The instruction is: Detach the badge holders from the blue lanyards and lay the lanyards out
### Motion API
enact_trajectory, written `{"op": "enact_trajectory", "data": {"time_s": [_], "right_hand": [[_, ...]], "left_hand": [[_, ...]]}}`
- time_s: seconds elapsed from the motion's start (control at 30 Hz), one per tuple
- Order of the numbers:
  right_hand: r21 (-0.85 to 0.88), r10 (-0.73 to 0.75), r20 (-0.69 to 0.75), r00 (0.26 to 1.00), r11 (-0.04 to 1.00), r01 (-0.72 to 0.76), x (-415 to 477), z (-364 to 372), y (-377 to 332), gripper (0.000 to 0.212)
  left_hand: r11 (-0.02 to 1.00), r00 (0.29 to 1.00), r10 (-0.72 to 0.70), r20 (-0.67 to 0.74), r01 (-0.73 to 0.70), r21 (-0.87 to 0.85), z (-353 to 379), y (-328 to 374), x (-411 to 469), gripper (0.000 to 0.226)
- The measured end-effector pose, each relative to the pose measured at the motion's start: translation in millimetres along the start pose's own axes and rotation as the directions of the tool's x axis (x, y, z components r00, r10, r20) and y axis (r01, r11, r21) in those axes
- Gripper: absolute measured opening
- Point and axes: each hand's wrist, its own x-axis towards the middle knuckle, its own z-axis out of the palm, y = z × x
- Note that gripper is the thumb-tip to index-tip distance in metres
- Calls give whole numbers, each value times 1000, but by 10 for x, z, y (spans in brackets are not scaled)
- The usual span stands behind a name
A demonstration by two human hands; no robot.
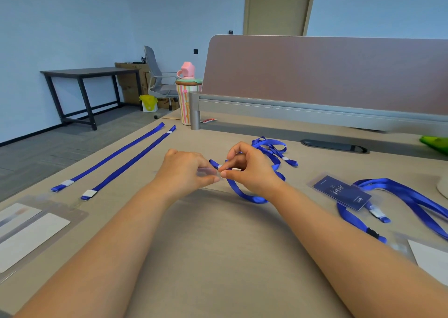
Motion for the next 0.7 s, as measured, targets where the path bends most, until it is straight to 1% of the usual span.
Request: {"op": "enact_trajectory", "data": {"time_s": [0.17, 0.27, 0.43, 0.57, 0.63, 0.7], "right_hand": [[3, -8, -32, 999, 1000, 8, -9, 11, 0, 31], [-34, -15, -49, 999, 999, 13, -8, 23, 2, 29], [-56, -63, -43, 997, 997, 61, -10, 42, -7, 34], [-101, -103, -32, 994, 990, 100, -15, 57, -11, 37], [-121, -122, -21, 992, 986, 118, -15, 58, 0, 31], [-156, -128, -3, 992, 980, 126, -9, 57, 11, 17]], "left_hand": [[1000, 1000, -20, -6, 20, -24, -32, 35, -5, 25], [999, 999, -33, -33, 32, -22, -38, 43, -11, 22], [998, 996, -55, -70, 54, -13, -46, 37, -14, 19], [997, 996, -60, -70, 57, -46, -54, 34, -26, 16], [997, 996, -60, -68, 57, -45, -54, 40, -26, 17], [997, 996, -58, -71, 54, -53, -55, 37, -30, 16]]}}
